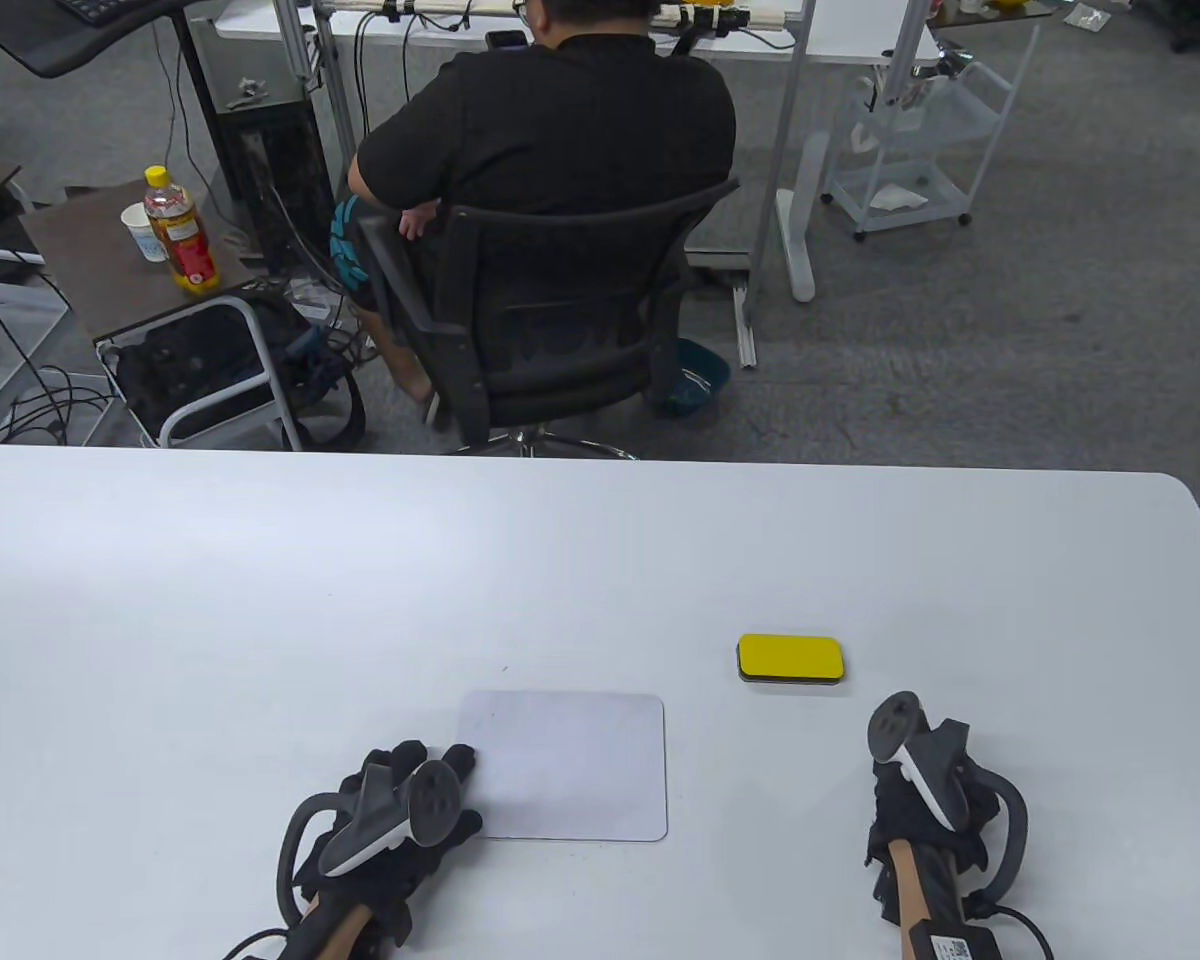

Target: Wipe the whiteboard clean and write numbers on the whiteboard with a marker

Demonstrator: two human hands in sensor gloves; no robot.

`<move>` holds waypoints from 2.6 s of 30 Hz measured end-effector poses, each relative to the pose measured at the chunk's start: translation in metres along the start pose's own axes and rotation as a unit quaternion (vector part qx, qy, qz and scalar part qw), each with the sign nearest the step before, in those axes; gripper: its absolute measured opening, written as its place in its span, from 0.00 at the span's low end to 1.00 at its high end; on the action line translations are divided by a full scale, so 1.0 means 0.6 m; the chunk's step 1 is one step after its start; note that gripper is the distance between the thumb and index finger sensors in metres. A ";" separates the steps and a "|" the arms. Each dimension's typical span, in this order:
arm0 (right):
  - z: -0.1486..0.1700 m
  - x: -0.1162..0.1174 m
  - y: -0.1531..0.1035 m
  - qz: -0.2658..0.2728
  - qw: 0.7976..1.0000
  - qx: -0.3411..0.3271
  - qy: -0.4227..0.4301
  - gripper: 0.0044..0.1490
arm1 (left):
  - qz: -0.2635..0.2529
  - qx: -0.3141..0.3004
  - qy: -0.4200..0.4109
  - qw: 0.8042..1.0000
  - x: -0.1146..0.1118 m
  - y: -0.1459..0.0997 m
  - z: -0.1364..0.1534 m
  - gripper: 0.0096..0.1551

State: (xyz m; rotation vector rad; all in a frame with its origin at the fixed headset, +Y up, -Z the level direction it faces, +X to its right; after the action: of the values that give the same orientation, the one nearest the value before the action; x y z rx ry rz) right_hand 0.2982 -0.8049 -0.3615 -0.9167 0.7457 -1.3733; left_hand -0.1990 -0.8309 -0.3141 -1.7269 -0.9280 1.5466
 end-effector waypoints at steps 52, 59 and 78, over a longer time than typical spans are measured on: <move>-0.344 -0.088 -0.309 -0.051 0.737 -0.281 0.613 0.30 | -0.198 -0.172 -0.176 0.949 0.071 -0.128 -0.061 0.30; -0.345 -0.097 -0.303 -0.074 0.724 -0.297 0.618 0.26 | -0.126 -0.218 -0.271 0.929 0.067 -0.110 -0.046 0.26; -0.356 -0.128 -0.312 -0.114 0.640 -0.425 0.630 0.25 | -0.036 -0.347 -0.353 0.868 0.069 -0.094 -0.030 0.26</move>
State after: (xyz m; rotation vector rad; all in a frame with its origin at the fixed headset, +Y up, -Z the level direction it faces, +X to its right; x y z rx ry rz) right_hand 0.0156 -0.7454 -0.3042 -0.5752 2.6034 -1.8314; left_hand -0.1837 -0.7652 -0.2883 -1.4966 -2.1023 1.9811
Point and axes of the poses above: the tracker on the back of each hand, its own z axis roughly to the little-finger side, its own y axis roughly from the wrist to the fingertips, x = y × z, the point moved 4 cm from there along y, roughly from the wrist to the fingertips, and after that the axes turned 11 degrees about z, right-handed, at the moved point
